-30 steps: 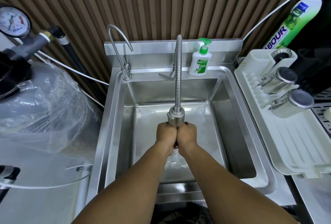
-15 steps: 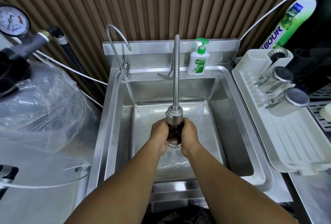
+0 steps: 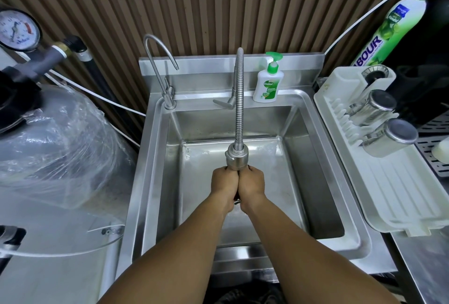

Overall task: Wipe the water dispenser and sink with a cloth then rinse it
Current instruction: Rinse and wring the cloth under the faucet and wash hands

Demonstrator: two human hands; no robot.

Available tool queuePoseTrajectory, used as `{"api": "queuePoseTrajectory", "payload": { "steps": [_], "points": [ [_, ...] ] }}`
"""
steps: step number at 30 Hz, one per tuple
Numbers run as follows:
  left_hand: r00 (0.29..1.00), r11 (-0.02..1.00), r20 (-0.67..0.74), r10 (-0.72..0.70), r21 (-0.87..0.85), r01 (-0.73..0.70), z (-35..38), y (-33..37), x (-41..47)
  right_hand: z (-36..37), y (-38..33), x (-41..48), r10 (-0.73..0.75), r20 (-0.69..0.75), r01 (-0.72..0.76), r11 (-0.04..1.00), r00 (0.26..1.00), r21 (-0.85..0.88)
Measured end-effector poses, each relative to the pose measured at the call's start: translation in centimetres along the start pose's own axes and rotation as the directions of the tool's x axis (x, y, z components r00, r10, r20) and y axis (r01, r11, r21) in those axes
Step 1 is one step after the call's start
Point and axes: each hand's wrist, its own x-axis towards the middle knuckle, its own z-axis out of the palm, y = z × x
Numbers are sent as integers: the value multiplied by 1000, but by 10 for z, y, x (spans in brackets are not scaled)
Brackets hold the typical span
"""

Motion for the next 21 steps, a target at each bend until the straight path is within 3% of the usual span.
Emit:
{"api": "queuePoseTrajectory", "payload": {
  "steps": [12,17,21],
  "points": [
    [995,983,87,50,170,-64,-8,4,8,2,-6,0,37,-10,-37,999,999,-21],
    [990,972,142,13,229,-46,-27,25,33,-12,-5,4,190,163,-210,971,968,117],
    [987,949,105,119,279,-144,-43,59,59,-21,-6,-4,219,240,-265,947,946,182]
  ]
}}
